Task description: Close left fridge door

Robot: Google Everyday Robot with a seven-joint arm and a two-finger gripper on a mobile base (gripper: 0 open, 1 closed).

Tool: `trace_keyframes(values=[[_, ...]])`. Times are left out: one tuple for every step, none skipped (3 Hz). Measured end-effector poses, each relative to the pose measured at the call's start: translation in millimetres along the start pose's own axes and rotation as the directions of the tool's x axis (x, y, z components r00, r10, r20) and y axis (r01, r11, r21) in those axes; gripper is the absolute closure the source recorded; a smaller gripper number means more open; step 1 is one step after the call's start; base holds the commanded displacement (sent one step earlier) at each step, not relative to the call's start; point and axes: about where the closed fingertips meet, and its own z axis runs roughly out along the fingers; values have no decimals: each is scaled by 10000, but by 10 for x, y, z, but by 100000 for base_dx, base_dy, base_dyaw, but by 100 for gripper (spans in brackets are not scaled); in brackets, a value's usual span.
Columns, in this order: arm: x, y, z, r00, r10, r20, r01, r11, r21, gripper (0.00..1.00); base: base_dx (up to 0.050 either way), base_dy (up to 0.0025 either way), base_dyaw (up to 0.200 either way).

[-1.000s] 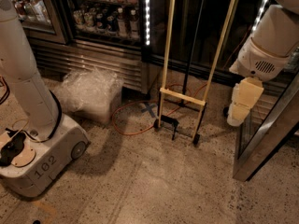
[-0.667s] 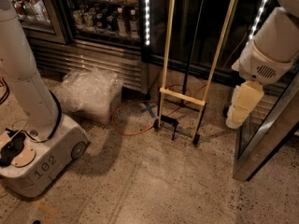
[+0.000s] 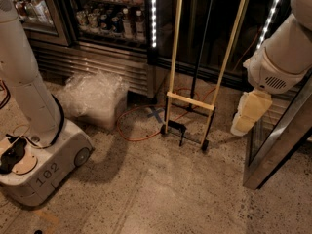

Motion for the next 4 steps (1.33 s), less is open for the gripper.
trace_keyframes(values=[[-103,-263,83,9999,132,-34,-133,9995,-271,0,0,0,0],[-259,-742,335,9972,694,-294,-713,9948,-722,0,0,0,0],[-367,-962,200,9971,762,64,-759,9966,-321,0,0,0,0],[-367,-962,201,9971,761,63,-759,9966,-323,0,0,0,0]])
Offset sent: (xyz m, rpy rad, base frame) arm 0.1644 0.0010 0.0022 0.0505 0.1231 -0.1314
